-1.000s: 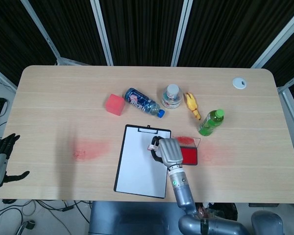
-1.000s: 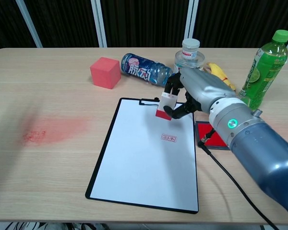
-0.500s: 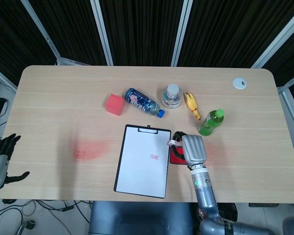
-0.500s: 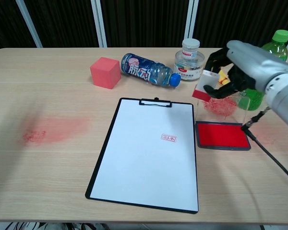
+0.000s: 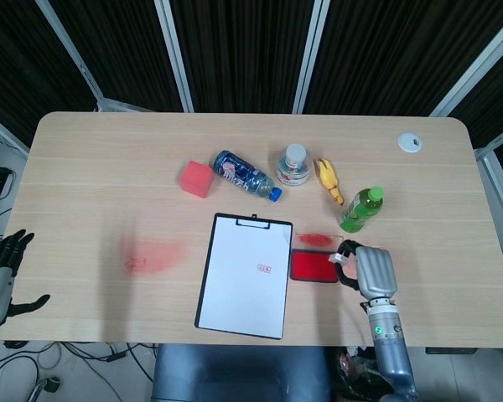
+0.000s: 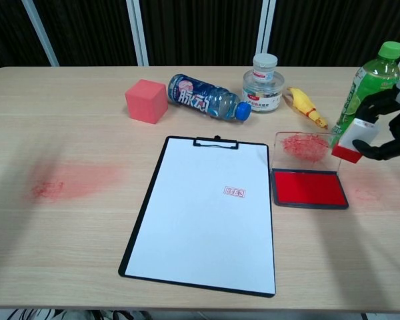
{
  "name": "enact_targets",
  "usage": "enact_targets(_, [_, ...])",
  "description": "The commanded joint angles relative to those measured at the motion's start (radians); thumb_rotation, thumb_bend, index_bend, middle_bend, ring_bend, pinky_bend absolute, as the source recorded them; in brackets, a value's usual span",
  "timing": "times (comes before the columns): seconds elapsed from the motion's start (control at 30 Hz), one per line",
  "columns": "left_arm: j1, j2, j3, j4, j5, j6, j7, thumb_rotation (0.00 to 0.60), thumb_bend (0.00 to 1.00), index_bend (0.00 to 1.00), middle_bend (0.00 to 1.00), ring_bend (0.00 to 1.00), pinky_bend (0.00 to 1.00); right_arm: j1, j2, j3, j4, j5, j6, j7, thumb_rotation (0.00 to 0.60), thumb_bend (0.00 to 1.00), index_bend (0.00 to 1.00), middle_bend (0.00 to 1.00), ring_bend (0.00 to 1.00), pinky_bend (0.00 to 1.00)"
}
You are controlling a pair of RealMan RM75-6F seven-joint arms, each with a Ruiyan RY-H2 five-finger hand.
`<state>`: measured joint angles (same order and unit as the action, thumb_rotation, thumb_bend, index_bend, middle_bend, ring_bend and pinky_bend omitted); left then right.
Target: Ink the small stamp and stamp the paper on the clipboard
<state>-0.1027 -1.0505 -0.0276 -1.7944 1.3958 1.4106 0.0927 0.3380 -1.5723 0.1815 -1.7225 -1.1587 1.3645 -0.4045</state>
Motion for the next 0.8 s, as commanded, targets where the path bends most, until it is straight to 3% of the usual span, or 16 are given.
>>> enact_targets(0.03, [0.001,-0.001,0.001,-0.001,0.002,0.002,0.003,0.600,0.01,0.00,0.00,0.00,0.00,-0.014,0.004,-0.010,0.026,0.006,-0.003,0.025,0.600,0.58,0.94,0.77,0.84,0.72])
enact_targets(0.8, [0.001,-0.021,-0.003,0.003,-0.006,0.005,0.054,0.600,0.01,0.00,0.00,0.00,0.00,-0.039,-0.063,-0.019,0.265,0.042,-0.064,0.138,0.600,0.54,0.94,0.72,0.73,0.72])
